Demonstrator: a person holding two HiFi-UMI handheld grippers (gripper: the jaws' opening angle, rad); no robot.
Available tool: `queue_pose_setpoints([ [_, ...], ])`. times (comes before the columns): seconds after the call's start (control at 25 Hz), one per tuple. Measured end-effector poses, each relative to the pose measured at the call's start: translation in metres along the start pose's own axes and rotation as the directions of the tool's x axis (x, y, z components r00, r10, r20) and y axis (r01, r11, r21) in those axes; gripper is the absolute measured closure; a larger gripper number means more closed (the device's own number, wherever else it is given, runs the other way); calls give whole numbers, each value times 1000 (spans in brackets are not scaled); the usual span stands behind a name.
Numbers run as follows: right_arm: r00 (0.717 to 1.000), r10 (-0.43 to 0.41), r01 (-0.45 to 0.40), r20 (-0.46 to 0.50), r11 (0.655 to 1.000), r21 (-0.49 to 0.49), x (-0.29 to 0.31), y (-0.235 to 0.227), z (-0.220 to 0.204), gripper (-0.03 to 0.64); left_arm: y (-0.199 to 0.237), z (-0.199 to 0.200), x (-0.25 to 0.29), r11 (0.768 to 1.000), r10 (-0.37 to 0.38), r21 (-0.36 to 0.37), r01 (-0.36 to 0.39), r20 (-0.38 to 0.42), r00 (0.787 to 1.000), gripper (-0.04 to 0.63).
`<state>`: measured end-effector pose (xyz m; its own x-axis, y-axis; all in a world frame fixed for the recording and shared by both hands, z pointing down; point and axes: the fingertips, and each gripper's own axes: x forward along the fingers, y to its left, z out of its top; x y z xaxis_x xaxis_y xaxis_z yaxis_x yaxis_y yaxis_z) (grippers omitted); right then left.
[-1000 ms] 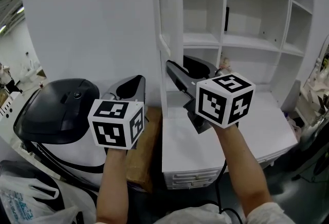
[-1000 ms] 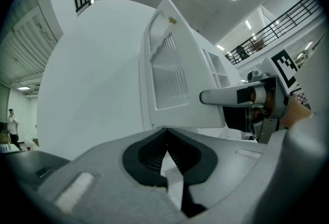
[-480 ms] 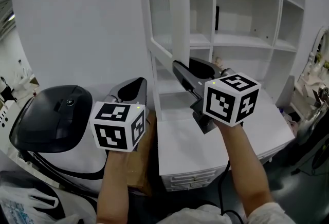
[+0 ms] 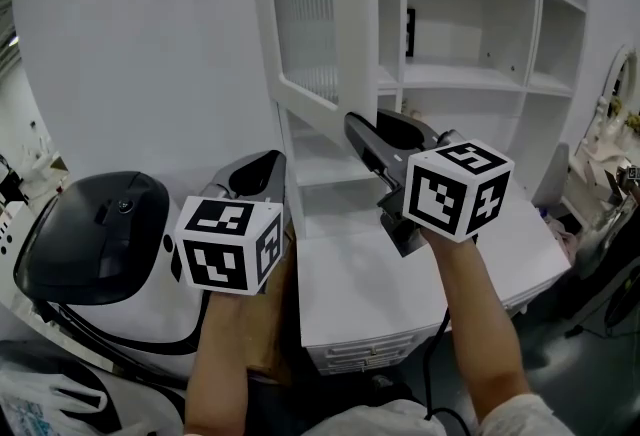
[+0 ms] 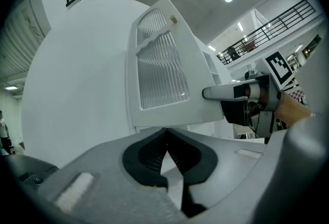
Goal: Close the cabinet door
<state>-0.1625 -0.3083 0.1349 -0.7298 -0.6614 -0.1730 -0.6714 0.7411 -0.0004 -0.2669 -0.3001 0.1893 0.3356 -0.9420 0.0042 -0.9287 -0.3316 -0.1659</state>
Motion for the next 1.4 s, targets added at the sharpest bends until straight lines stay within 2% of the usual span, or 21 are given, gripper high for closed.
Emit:
queue_pose_setpoints([
  [0.24, 1000, -9, 9, 11, 1000, -1, -3, -29, 0, 538, -10, -1, 24, 1000, -17, 11, 17, -4, 1000, 596],
  [0.64, 999, 34, -34, 10, 999, 13, -3, -68, 1, 540, -33, 13, 68, 999, -33, 33, 33, 7, 999, 596],
  [1.4, 998, 60, -60, 24, 998, 31, 8, -130, 0, 520, -53, 13, 129, 999, -40, 5, 40, 25, 999, 597],
])
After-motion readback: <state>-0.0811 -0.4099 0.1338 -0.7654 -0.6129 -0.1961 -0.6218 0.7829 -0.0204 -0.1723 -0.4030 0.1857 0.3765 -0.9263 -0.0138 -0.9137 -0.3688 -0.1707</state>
